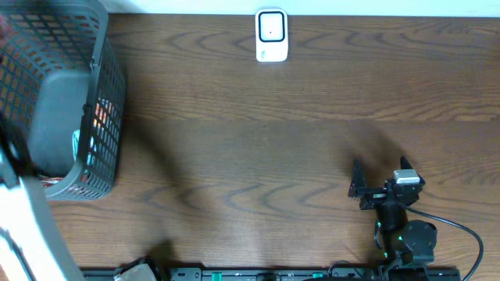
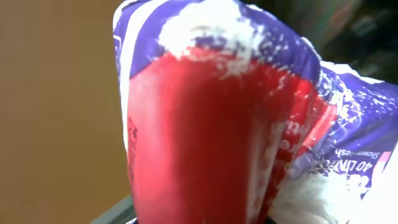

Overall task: Scan the item barcode
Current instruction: 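Lift the purple-red bag out and carry it toward the scanner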

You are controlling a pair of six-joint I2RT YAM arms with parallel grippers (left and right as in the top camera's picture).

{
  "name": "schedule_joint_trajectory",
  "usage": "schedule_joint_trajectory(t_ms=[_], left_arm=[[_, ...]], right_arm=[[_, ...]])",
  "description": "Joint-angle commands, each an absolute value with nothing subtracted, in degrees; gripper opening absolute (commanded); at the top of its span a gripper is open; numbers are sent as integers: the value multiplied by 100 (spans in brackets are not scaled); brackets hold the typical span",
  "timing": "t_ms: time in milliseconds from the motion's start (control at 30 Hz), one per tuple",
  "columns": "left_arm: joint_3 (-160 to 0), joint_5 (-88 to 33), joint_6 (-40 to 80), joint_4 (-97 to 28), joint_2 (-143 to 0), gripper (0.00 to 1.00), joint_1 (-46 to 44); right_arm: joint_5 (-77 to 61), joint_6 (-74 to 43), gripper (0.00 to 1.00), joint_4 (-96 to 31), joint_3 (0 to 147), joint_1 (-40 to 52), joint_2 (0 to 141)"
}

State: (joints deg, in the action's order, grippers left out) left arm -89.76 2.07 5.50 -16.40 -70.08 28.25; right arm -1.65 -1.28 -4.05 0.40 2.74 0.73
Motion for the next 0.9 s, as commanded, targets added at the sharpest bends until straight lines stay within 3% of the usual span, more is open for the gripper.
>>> schedule_joint_trajectory(t_ms=[0,100,267,400,567,867], left_arm=[[-9013,-1138,1341,-1640,-6477,7,2252],[-9011,-1863,1684,-1645,-6281,7,1210],[-8823,-1876,1680,-1750,-6486,7,-642],[-8796,-1647,1682,-2534,-7111,7,-1686],[-8796,-1188,1885,-3280,-8241,7,-2528],[-8796,-1192,2646,-3361,-10353,7,-3406]], right_arm=[[-143,-209,99,-429,32,233,49],[-143,-209,99,-427,32,233,49],[-143,-209,99,-427,32,233,49],[-143,-209,99,-427,32,233,49],[-143,-209,99,-429,32,233,49],[-143,-211,99,-427,32,233,49]])
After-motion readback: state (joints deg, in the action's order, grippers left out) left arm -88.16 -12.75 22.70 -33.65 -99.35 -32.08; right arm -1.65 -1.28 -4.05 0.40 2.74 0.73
